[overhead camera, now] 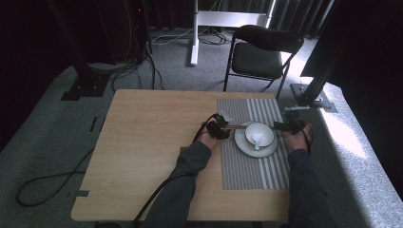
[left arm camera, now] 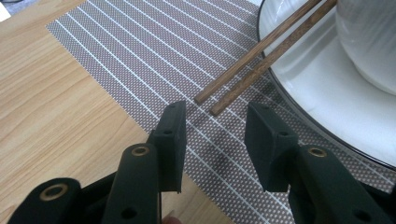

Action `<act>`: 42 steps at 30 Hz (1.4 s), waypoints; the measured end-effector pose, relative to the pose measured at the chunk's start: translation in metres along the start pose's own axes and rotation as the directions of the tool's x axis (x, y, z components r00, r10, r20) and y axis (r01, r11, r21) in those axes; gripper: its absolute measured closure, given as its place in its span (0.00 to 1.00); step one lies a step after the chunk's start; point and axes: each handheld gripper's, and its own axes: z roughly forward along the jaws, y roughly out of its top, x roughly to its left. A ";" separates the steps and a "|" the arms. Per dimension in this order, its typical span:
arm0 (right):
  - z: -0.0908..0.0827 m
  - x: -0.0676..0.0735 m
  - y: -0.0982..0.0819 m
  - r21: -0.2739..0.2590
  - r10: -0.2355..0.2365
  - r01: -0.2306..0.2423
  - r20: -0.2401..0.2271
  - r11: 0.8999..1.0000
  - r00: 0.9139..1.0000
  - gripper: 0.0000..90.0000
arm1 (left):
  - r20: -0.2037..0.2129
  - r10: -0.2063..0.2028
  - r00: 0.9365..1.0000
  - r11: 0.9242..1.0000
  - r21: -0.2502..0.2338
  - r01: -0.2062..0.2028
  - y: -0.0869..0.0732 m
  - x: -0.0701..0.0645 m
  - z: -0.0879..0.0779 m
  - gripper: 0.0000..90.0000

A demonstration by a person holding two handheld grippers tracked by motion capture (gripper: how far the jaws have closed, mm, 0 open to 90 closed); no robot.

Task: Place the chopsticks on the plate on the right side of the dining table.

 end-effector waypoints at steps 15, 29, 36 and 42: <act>0.000 0.001 0.000 -0.001 -0.003 0.003 0.003 1.000 1.000 0.41 | 0.007 0.016 1.000 1.000 -0.007 -0.016 0.003 -0.005 0.000 0.67; -0.001 0.000 0.000 -0.001 -0.005 0.005 0.006 1.000 1.000 0.41 | 0.008 0.012 1.000 1.000 -0.014 -0.011 0.003 -0.006 -0.001 0.66; -0.003 -0.002 -0.001 -0.008 0.001 -0.001 0.012 1.000 1.000 0.41 | 0.011 0.010 1.000 1.000 -0.016 -0.010 0.003 -0.006 -0.001 0.66; -0.005 -0.004 -0.001 -0.013 0.010 -0.010 0.015 1.000 1.000 0.41 | 0.009 0.010 1.000 1.000 -0.016 -0.010 0.003 -0.005 -0.002 0.65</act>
